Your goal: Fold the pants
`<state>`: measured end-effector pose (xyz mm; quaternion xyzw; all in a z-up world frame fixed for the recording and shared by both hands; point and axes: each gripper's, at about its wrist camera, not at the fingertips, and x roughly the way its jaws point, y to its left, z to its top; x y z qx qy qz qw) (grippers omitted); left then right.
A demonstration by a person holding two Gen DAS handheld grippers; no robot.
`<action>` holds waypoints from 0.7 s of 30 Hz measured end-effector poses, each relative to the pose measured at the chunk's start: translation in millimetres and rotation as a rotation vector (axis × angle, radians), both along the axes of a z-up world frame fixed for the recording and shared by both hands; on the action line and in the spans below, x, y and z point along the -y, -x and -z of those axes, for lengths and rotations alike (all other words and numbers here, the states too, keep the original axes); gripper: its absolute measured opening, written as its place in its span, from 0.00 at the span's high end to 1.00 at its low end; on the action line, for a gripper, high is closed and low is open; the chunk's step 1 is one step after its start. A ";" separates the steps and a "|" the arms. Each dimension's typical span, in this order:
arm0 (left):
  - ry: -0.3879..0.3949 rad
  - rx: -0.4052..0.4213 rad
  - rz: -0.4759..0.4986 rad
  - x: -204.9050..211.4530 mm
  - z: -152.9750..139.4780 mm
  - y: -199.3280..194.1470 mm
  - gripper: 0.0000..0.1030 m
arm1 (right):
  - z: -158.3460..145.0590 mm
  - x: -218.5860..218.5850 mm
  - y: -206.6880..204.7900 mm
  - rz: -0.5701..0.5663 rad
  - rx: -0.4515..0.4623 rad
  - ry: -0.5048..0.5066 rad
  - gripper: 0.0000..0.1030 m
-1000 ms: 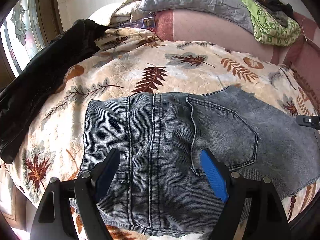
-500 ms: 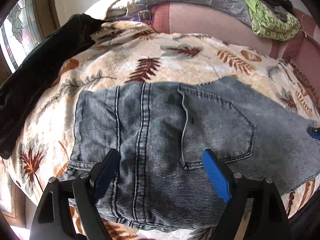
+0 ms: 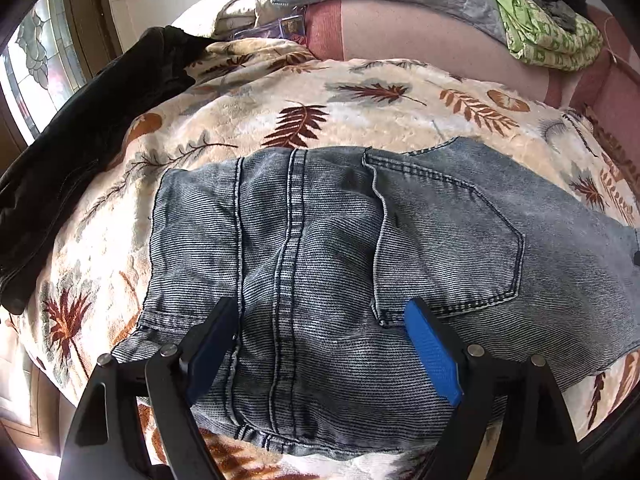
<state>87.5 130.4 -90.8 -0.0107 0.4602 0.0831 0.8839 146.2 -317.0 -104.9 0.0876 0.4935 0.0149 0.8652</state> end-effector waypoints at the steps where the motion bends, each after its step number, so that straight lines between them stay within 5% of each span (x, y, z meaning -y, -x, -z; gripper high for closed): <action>1: 0.018 0.019 -0.001 -0.3 -6.1 3.8 0.16 | -10.4 0.4 5.3 0.003 0.030 -0.034 0.37; 5: -0.037 0.030 0.042 8.2 -11.2 16.1 0.16 | -21.3 -5.0 25.9 -0.015 0.008 -0.093 0.37; 8: -0.053 -0.053 0.068 10.5 12.1 8.3 0.16 | 18.7 -4.1 23.3 -0.020 -0.158 -0.118 0.35; 14: -0.047 0.095 0.091 31.6 -31.3 18.9 0.16 | -27.4 42.4 59.2 0.111 0.020 -0.380 0.35; 18: 0.090 0.128 0.169 63.8 -45.6 15.0 0.16 | -18.4 75.6 88.7 0.206 -0.018 -0.523 0.35; 21: 0.098 0.125 0.218 97.9 -44.9 8.2 0.16 | -7.7 81.9 102.8 0.216 -0.020 -0.604 0.35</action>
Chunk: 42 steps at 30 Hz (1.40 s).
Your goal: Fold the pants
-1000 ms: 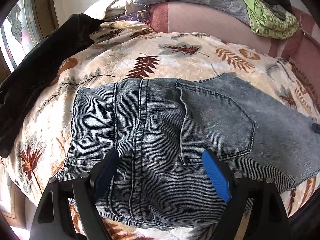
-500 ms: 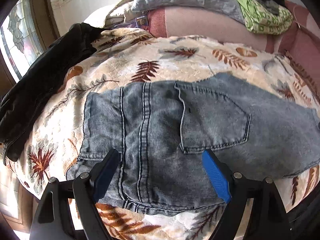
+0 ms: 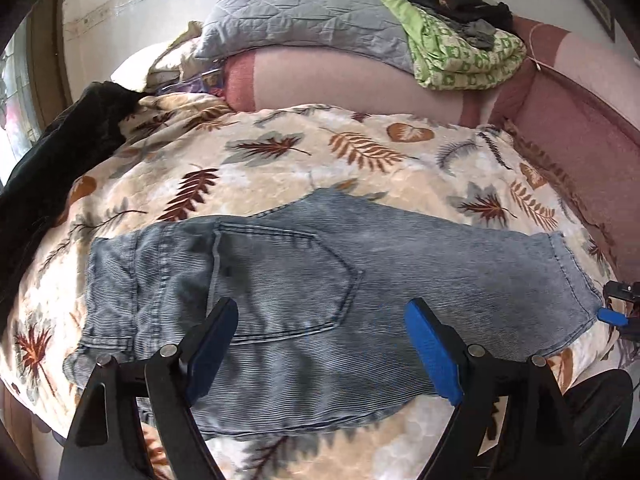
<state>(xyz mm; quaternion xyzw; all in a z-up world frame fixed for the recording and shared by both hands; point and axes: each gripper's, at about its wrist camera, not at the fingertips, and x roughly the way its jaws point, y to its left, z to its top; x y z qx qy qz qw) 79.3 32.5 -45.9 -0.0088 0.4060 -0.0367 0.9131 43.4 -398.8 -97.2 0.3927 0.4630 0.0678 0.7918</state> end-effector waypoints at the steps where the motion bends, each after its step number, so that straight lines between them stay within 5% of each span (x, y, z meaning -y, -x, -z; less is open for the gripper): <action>1: -0.004 -0.004 0.009 11.0 2.1 -2.3 0.16 | 1.6 -1.1 -0.8 -0.012 0.013 -0.024 0.35; 6: -0.091 -0.099 0.077 64.8 37.1 -16.4 0.16 | 10.7 -13.5 -24.0 -0.068 0.087 -0.121 0.35; 8: -0.139 -0.254 0.073 71.8 72.9 -29.3 0.16 | 38.3 -17.2 -34.6 -0.049 -0.072 -0.034 0.37; 10: -0.136 -0.191 0.079 70.8 66.3 -22.0 0.15 | 43.6 -18.6 -34.0 -0.048 -0.062 -0.028 0.38; 16: -0.036 -0.049 0.047 36.0 22.8 0.4 0.15 | -1.9 -44.5 -28.3 -0.132 0.054 0.039 0.36; 19: -0.004 -0.125 0.007 14.1 40.9 -6.0 0.15 | 16.9 -55.6 -35.9 -0.156 0.011 0.042 0.24; 20: -0.047 -0.217 0.015 14.5 59.5 -16.3 0.15 | 35.0 -56.3 -41.3 -0.151 -0.070 0.050 0.24; 21: -0.094 -0.225 0.037 16.7 68.8 -16.3 0.15 | 42.5 -53.7 -42.3 -0.133 -0.077 0.027 0.25; 23: -0.135 -0.153 0.055 23.0 59.9 -5.0 0.15 | 28.9 -47.2 -39.9 -0.103 -0.069 -0.001 0.25; 28: -0.020 -0.082 0.094 38.1 30.8 -3.5 0.15 | -17.8 -15.2 -10.5 0.016 0.053 0.024 0.25; 31: 0.030 -0.075 0.118 54.0 22.3 -10.2 0.15 | -9.6 10.2 8.4 0.098 0.013 0.047 0.25; 42: 0.142 -0.099 0.167 122.0 22.6 -37.0 0.15 | 52.6 61.4 8.1 0.232 -0.076 -0.148 0.25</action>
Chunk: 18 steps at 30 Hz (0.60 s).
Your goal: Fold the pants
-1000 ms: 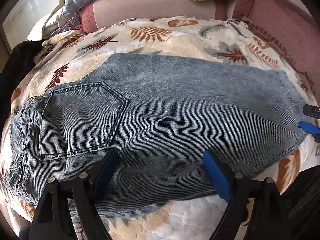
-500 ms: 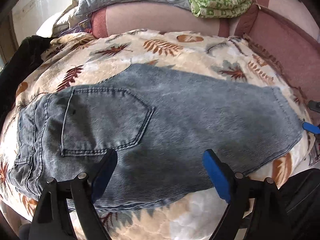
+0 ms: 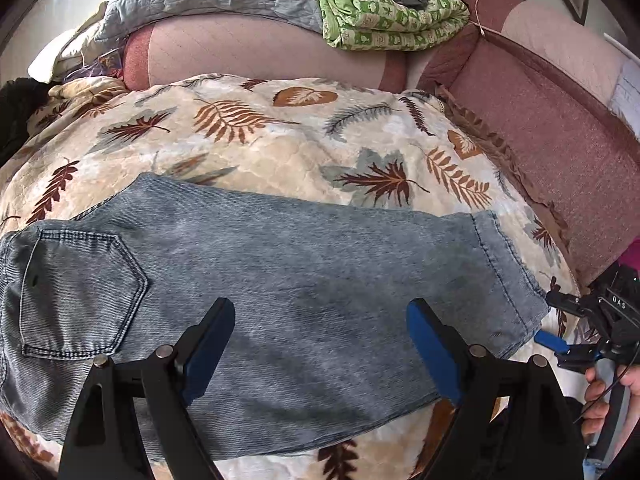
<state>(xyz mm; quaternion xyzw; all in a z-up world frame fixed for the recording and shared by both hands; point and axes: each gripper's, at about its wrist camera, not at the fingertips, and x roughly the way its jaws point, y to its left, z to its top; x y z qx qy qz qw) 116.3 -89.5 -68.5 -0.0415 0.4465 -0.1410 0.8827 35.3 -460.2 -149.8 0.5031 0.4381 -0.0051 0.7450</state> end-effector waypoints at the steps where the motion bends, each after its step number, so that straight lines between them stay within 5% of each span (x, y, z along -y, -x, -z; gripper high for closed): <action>1: -0.001 0.006 -0.006 4.2 0.2 -2.3 0.15 | -0.6 -0.2 -0.8 -0.001 0.008 -0.002 0.24; 7: -0.098 -0.074 -0.040 27.6 35.8 -17.9 0.15 | 0.7 -2.8 -8.6 -0.004 -0.016 0.017 0.28; 11: -0.185 -0.058 -0.026 36.8 51.4 -12.6 0.15 | 1.8 -2.6 -12.0 -0.009 -0.079 0.089 0.64; 18: -0.240 -0.068 0.000 42.1 52.2 -13.2 0.13 | -14.2 -12.5 -15.2 -0.064 -0.058 0.208 0.74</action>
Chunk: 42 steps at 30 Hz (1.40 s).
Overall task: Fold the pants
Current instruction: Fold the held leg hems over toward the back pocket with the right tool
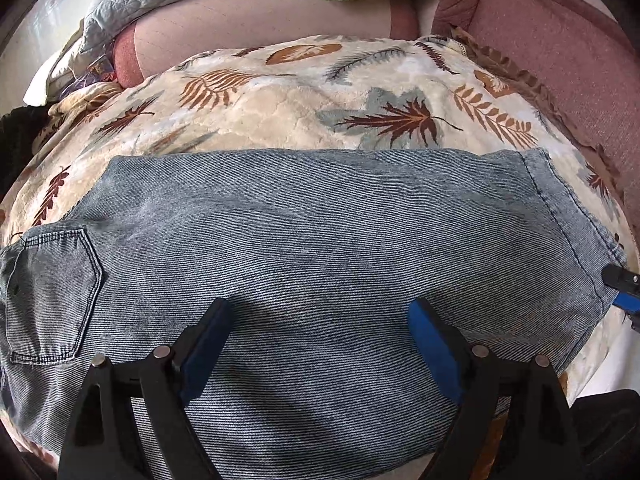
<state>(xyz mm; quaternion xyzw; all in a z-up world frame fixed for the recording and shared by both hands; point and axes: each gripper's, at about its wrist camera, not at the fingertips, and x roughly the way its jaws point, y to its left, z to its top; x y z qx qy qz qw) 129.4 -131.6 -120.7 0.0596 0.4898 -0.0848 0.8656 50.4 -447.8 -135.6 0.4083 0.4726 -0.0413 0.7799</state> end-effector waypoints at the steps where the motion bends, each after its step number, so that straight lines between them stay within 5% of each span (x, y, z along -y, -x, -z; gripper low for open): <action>1: 0.002 -0.003 -0.005 -1.7 -3.3 1.6 0.13 | -5.8 -3.0 -0.2 -0.006 0.009 0.027 0.74; 5: -0.054 0.134 -0.041 -14.2 -20.6 19.3 0.14 | -21.0 -11.7 -3.0 -0.038 0.025 0.104 0.74; 8: -0.119 0.041 -0.007 -11.0 5.6 8.9 0.13 | -24.0 -15.9 -8.4 -0.056 0.021 0.125 0.74; 13: -0.106 0.049 -0.006 -12.6 4.2 6.0 0.11 | -48.7 -30.4 -11.5 -0.088 0.069 0.176 0.76; 17: -0.022 0.028 -0.014 -26.7 -1.8 8.1 0.11 | -89.1 -61.9 -18.0 -0.152 0.147 0.258 0.82; 24: 0.136 0.140 -0.189 -120.0 -51.7 42.9 0.12 | -140.8 -215.7 -31.5 -0.461 0.316 0.420 0.82; 28: 0.155 0.187 -0.329 -188.7 -70.9 63.2 0.12 | -112.8 -319.0 -35.6 -0.673 0.328 0.477 0.82; 33: 0.147 0.167 -0.404 -234.4 -66.0 74.5 0.12 | -26.4 -378.5 -44.4 -0.812 0.211 0.389 0.79; 35: 0.153 0.161 -0.411 -238.9 -63.4 74.5 0.12 | -32.2 -369.4 -39.4 -0.788 0.246 0.337 0.69; 37: 0.161 0.158 -0.403 -235.9 -64.3 73.8 0.12 | -40.4 -346.4 -40.5 -0.767 0.245 0.172 0.54; 42: 0.178 0.195 -0.318 -199.7 -77.2 64.7 0.12 | -62.8 -266.6 -38.5 -0.588 0.295 -0.015 0.52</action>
